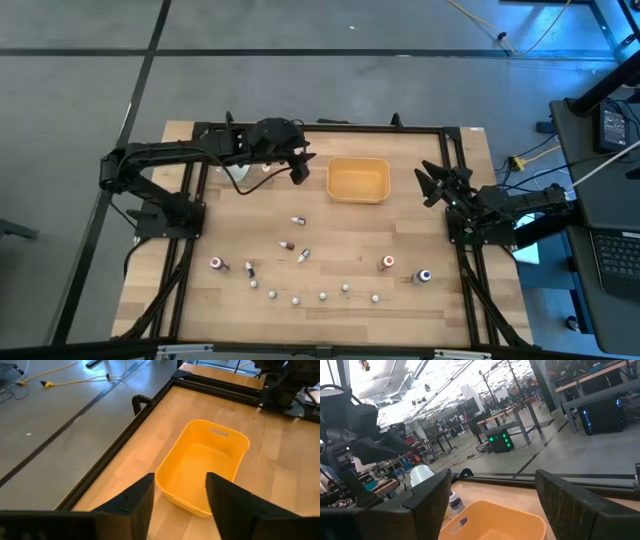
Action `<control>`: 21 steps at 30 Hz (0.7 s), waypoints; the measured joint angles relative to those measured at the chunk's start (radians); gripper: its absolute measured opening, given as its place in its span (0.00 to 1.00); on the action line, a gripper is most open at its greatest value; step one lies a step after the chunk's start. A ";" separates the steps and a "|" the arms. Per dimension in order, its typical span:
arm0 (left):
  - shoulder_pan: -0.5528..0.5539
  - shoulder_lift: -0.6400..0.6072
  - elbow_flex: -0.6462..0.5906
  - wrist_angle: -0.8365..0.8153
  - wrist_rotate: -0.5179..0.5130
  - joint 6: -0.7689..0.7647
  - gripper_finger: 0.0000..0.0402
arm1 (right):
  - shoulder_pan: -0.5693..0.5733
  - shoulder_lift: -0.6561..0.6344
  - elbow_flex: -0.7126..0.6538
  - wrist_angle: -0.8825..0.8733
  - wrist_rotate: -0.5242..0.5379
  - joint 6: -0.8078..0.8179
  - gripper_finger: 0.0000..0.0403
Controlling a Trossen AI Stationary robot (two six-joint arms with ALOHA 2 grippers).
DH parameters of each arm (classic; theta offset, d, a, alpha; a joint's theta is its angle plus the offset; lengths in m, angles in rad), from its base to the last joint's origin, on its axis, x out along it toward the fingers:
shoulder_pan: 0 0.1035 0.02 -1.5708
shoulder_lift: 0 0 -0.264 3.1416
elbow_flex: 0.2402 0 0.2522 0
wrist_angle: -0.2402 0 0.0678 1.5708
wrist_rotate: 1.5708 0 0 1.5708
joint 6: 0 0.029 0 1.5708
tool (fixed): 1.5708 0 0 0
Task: Pick & Place food coloring
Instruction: Put the large violet food coloring bottles into the yellow bin
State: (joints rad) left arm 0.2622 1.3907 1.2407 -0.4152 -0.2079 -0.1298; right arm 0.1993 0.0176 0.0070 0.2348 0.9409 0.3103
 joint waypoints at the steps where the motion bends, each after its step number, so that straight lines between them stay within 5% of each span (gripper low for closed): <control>1: 0.000 0.000 0.000 0.000 0.002 -0.003 0.48 | 0.000 0.000 0.000 0.000 0.000 0.000 0.72; 9: 0.000 0.000 0.000 -0.004 0.033 0.002 0.70 | 0.000 0.000 0.000 -0.015 0.000 -0.001 0.72; 21: 0.099 0.041 0.000 -0.022 0.177 -0.239 0.70 | 0.000 0.000 0.000 -0.022 0.001 -0.005 0.72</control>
State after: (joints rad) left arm 0.3610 1.4315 1.2411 -0.4376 -0.0306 -0.3687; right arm 0.1997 0.0177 0.0067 0.2127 0.9417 0.3054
